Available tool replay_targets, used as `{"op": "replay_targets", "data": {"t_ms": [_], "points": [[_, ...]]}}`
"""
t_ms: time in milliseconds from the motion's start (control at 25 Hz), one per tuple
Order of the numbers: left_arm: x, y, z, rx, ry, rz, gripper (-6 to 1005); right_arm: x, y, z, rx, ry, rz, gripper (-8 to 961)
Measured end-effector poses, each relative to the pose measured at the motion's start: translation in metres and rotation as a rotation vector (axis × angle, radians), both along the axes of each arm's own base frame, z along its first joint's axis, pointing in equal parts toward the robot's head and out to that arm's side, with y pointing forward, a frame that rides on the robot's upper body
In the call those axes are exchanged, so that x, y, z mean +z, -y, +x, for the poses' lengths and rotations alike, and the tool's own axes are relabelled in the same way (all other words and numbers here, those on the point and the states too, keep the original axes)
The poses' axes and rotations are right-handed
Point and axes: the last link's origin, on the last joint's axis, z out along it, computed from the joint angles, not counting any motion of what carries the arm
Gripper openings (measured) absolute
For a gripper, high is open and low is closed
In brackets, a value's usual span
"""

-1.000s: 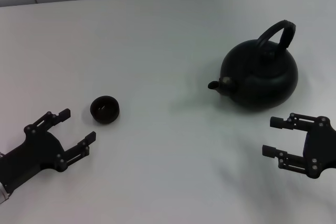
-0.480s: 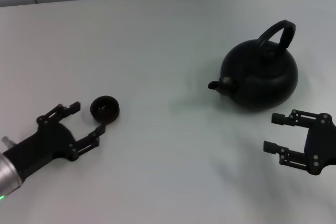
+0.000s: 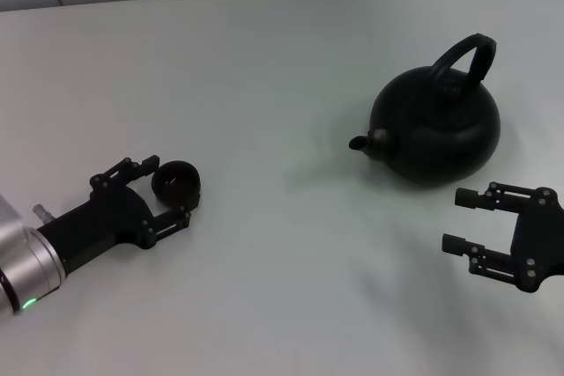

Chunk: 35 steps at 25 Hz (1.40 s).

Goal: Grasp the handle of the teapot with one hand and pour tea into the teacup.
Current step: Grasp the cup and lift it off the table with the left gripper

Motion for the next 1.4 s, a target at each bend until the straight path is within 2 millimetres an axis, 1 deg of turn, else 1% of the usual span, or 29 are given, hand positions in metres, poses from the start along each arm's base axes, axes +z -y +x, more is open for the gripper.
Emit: {"op": "replay_targets", "data": {"t_ms": [400, 880, 1080, 1120, 1200, 1280, 1360, 1400], "points": [[-0.004, -0.004, 0.003, 0.007, -0.009, -0.008, 792, 0.001, 0.001, 0.000, 0.003, -0.005, 0.000, 599], [-0.006, -0.002, 0.004, 0.008, 0.001, -0.015, 791, 0.003, 0.003, -0.001, 0.004, -0.018, 0.006, 599], [-0.006, -0.001, 0.007, -0.003, 0.014, -0.018, 708, 0.004, 0.003, -0.001, 0.005, -0.018, 0.005, 599], [-0.006, -0.001, 0.008, -0.008, 0.019, -0.019, 691, 0.004, 0.003, -0.001, 0.005, -0.018, 0.005, 599], [-0.008, -0.003, 0.016, -0.034, 0.043, -0.029, 693, 0.003, 0.003, -0.001, 0.005, -0.018, 0.005, 599], [-0.009, -0.004, 0.018, -0.037, 0.047, -0.031, 694, 0.003, 0.003, -0.001, 0.006, -0.018, 0.005, 599], [-0.016, -0.008, 0.033, -0.067, 0.071, -0.056, 696, 0.003, 0.002, -0.001, 0.008, -0.018, 0.005, 599], [-0.016, -0.008, 0.033, -0.067, 0.071, -0.056, 696, 0.003, 0.002, -0.001, 0.008, -0.018, 0.005, 599]]}}
